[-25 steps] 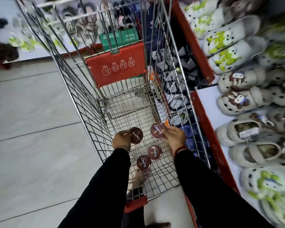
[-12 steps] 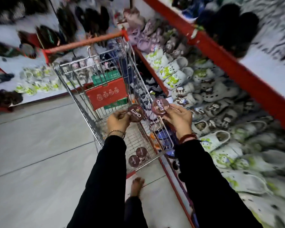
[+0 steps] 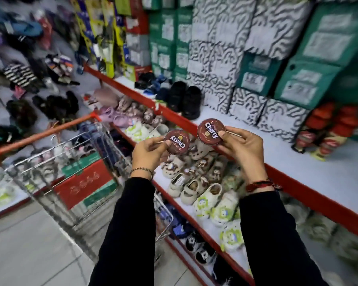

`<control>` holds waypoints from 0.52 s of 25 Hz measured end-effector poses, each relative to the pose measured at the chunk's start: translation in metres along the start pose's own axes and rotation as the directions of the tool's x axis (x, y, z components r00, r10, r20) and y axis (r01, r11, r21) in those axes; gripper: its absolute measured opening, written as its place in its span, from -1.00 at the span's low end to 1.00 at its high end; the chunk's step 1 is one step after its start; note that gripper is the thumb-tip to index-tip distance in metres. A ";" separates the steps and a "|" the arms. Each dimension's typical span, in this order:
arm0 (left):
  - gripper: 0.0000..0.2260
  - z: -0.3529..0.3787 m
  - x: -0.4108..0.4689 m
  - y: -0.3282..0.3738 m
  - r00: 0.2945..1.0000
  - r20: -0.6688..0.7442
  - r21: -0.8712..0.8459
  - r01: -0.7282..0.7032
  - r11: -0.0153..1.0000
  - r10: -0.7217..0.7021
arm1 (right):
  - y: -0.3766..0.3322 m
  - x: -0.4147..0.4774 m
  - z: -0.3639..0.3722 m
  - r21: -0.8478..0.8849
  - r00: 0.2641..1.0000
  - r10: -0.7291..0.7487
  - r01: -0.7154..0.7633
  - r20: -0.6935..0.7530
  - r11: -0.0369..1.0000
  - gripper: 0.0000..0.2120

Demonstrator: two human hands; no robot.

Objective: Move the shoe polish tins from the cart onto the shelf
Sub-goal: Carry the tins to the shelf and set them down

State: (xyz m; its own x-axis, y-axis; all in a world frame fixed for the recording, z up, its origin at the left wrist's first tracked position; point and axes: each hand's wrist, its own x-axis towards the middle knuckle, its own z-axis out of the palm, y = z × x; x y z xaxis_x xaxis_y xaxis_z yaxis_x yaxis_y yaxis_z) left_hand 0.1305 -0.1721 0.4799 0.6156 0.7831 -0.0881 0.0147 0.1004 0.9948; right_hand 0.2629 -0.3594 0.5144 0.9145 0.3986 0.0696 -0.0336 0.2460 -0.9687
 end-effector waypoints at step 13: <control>-0.77 0.243 -0.029 0.033 0.820 0.572 0.069 -0.054 0.996 0.005 | -0.073 -0.038 -0.209 -0.157 0.824 -0.159 0.086 -0.544 0.984 -0.74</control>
State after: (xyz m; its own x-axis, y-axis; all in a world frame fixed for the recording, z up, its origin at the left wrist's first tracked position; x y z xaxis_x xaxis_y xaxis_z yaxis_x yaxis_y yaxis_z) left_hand 0.3043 -0.3406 0.5272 0.9559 0.2913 -0.0387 0.0358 0.0152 0.9992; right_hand 0.3149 -0.5770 0.5323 0.9781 -0.1913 0.0815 0.1090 0.1380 -0.9844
